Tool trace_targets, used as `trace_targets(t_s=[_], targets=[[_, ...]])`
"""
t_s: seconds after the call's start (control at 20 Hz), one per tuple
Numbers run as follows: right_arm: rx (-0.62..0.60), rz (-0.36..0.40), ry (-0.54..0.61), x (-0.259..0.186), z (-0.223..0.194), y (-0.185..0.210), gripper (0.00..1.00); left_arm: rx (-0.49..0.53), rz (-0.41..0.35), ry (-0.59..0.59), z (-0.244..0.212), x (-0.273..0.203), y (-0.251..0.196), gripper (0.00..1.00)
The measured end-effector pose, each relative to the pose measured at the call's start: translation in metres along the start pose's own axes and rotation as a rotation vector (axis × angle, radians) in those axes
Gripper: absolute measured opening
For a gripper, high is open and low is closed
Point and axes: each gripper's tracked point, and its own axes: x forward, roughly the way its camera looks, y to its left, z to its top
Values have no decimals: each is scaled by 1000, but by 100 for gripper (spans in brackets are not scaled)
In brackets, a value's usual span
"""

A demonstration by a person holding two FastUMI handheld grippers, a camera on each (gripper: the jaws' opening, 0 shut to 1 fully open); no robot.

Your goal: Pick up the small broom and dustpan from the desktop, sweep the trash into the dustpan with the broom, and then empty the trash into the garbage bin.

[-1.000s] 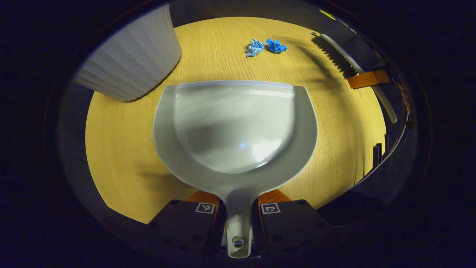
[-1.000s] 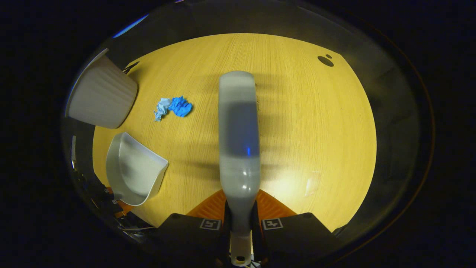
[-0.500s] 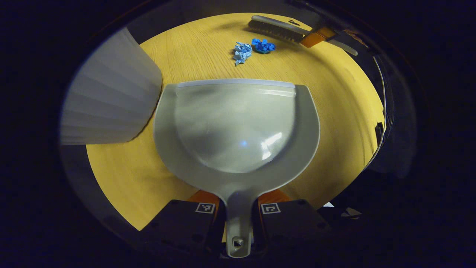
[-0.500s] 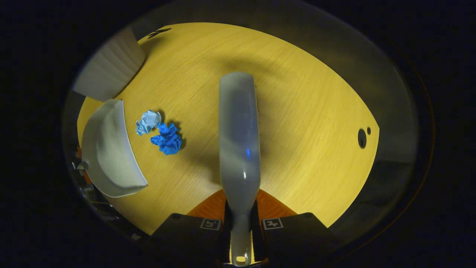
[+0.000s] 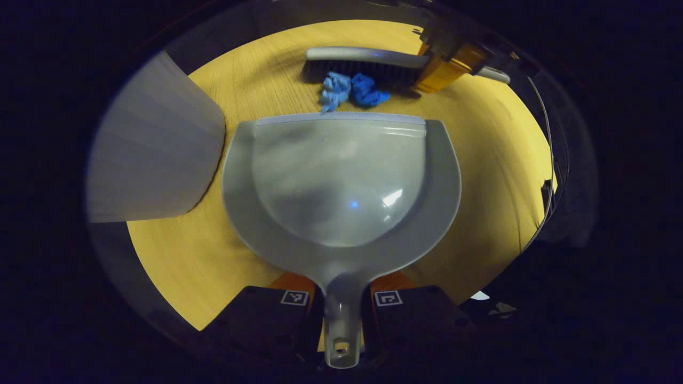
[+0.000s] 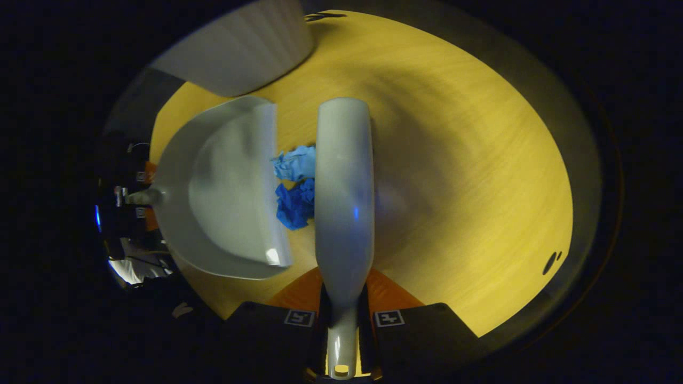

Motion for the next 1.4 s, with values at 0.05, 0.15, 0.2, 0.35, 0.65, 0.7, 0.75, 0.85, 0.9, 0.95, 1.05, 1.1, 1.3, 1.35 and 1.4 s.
trace_targets(t_s=[0.05,0.15,0.2,0.35,0.65,0.7,0.75,0.85,0.9,0.95,1.05,1.1,1.3,1.35,1.4], targets=[[-5,31,-11,-1,-2,17,30,-21,-12,-29,-1,0,-4,29],[4,105,-42,-6,4,33,26,-9,-29,-58,-9,-2,3,29],[17,131,-48,-10,0,44,26,-1,-22,-70,-19,-2,7,29],[3,94,-62,-20,-20,35,27,-9,-22,-141,-26,-7,6,29],[175,72,-215,-83,-37,-12,27,-87,-87,-194,-55,-85,23,29],[221,56,-239,-91,-42,-27,26,-87,-101,-200,-62,-111,33,29],[257,42,-261,-95,-51,-33,26,-88,-110,-213,-70,-139,43,29],[309,17,-292,-106,-75,-40,26,-69,-100,-239,-89,-201,70,29],[332,14,-301,-113,-88,-42,26,-48,-83,-247,-101,-232,75,29],[354,16,-306,-114,-97,-37,26,-20,-76,-256,-111,-261,79,29],[408,13,-309,-116,-117,-35,26,-11,-87,-269,-124,-326,105,29],[434,26,-317,-116,-122,-30,30,-33,-90,-267,-131,-356,122,28],[496,66,-354,-118,-145,-14,26,-130,-1,-308,-102,-411,169,28],[533,110,-370,-120,-142,-3,26,-159,39,-322,-91,-422,187,29],[559,142,-394,-123,-138,9,26,-176,85,-330,-81,-434,208,29]])
